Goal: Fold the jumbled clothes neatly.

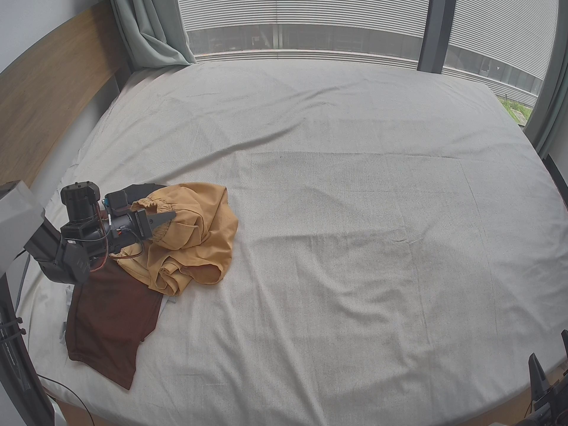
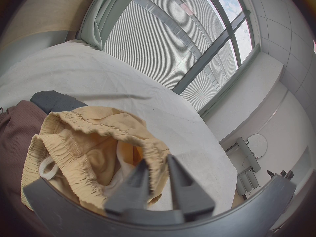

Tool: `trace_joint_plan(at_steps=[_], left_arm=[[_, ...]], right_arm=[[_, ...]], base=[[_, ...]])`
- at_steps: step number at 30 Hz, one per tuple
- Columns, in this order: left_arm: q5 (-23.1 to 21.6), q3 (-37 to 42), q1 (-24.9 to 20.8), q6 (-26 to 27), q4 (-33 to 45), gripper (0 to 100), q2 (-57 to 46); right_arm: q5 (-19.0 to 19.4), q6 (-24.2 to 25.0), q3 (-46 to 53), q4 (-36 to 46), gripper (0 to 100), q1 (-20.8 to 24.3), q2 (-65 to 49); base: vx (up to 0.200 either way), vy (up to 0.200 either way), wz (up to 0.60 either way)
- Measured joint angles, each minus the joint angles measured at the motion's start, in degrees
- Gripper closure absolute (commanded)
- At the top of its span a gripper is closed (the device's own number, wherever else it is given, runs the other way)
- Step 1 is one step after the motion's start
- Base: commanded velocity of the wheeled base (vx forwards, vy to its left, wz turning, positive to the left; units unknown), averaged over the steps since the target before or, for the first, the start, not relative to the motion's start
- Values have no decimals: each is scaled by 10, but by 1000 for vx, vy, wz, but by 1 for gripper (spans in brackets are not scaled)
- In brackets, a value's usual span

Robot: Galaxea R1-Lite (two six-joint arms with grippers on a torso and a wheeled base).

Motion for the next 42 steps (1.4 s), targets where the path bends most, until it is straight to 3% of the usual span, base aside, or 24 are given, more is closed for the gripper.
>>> trace_joint_plan(at_steps=[9,24,36,42], left_arm=[[-1,8,4,-13,-1,100,-1],[5,41,5,-143,-21,100,-75],[5,156,0,-161,-144,100,-139],[6,188,-5,-204,-205,100,-141]], right_arm=[[0,0,0,0,0,0,0],[0,0,0,0,0,0,0],[0,0,0,0,0,0,0],[0,0,0,0,0,-1,0]], base=[[0,0,0],[0,0,0],[0,0,0],[0,0,0]])
